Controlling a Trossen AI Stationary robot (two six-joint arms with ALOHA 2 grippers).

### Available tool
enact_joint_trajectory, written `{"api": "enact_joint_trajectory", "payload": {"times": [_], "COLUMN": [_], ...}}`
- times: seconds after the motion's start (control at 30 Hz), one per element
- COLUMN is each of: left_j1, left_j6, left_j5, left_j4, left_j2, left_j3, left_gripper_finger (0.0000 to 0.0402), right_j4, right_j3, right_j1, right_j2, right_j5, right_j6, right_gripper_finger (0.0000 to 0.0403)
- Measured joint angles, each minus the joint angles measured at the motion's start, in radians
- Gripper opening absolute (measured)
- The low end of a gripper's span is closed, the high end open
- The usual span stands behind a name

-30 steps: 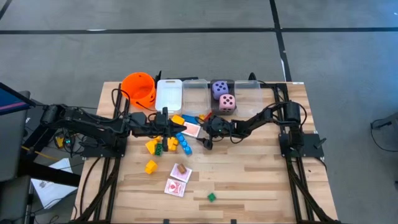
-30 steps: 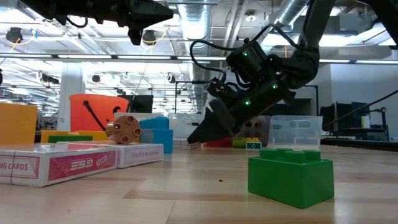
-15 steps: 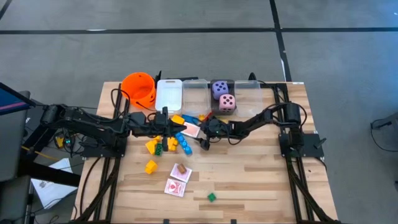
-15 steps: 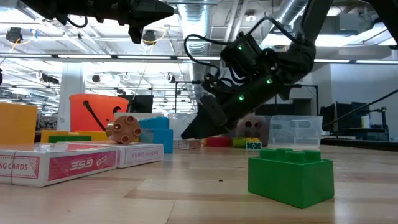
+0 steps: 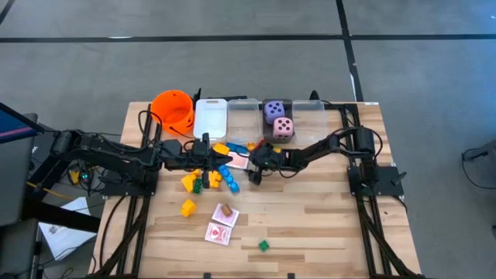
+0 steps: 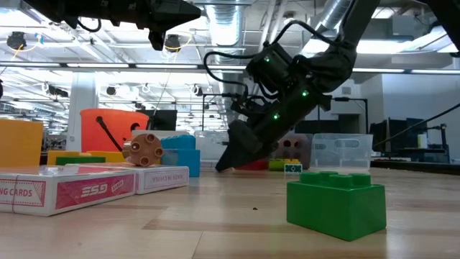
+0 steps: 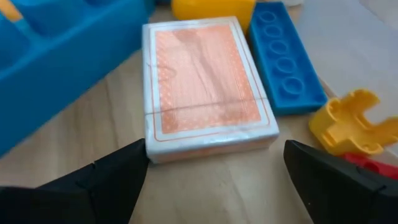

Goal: Pick & Place Toys
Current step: Put the orange deck of cards into the right transparent bin

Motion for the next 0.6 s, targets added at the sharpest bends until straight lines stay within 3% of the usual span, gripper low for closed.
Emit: {"api": "enact_joint_trajectory", "payload": {"times": [0.4, 0.6], "left_j1": [0.000, 0.000], "left_j6": [0.000, 0.000], "left_j5": [0.000, 0.000], "left_j4": [0.000, 0.000], "left_j2": [0.000, 0.000], "left_j3": [0.000, 0.000], "left_gripper_finger": [0.0000, 0.0000], "right_j4": [0.023, 0.038], "right_j3": [0.000, 0.000], "right_j1": [-0.006, -0.029], "right_j2": [0.000, 0.000], "right_j5": [-0.005, -0.092], "right_j6": [-0.065, -0.065], "right_gripper_finger": [0.0363, 0.0363]}}
